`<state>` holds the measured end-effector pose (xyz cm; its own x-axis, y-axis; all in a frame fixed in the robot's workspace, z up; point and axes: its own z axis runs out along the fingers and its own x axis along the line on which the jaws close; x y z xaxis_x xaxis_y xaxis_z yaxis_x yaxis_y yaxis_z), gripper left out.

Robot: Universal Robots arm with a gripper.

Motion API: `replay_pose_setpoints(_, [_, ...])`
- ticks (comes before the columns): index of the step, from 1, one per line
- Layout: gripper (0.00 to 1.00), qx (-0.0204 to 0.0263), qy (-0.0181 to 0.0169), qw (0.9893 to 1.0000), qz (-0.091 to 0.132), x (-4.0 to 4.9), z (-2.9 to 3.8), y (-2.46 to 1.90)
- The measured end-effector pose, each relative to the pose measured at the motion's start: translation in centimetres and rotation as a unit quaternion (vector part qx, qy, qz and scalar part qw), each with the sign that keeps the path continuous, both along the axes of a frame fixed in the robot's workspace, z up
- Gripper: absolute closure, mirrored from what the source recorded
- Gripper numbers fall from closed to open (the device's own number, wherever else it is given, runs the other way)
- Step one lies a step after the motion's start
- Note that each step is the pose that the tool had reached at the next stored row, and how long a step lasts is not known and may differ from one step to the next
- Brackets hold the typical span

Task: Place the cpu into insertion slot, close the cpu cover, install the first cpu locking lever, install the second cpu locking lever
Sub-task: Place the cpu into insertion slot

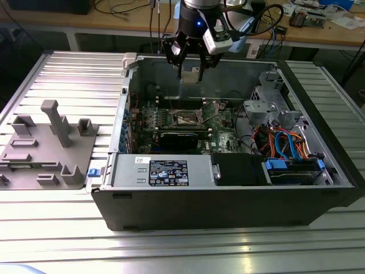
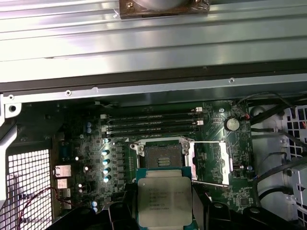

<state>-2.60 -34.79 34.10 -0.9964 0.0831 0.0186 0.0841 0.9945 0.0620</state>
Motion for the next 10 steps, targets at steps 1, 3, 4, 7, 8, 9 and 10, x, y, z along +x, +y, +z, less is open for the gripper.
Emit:
replay_pose_setpoints(1, [0.45,0.0,0.0,1.0,-0.001,0.0,0.0,0.0])
replay_pose_setpoints(3, [0.45,0.0,0.0,1.0,-0.003,0.0,-0.01,0.0])
replay_pose_setpoints(4, [0.45,0.0,0.0,1.0,-0.004,0.0,-0.02,0.0])
replay_pose_setpoints(7, [0.45,0.0,0.0,1.0,-0.007,0.0,-0.04,0.0])
replay_pose_setpoints(8, [0.45,0.0,0.0,1.0,-0.008,0.0,-0.04,0.0])
replay_pose_setpoints(9, [0.45,0.0,0.0,1.0,-0.009,0.0,-0.05,0.0])
replay_pose_setpoints(10, [0.45,0.0,0.0,0.9999,-0.01,0.0,-0.05,0.0])
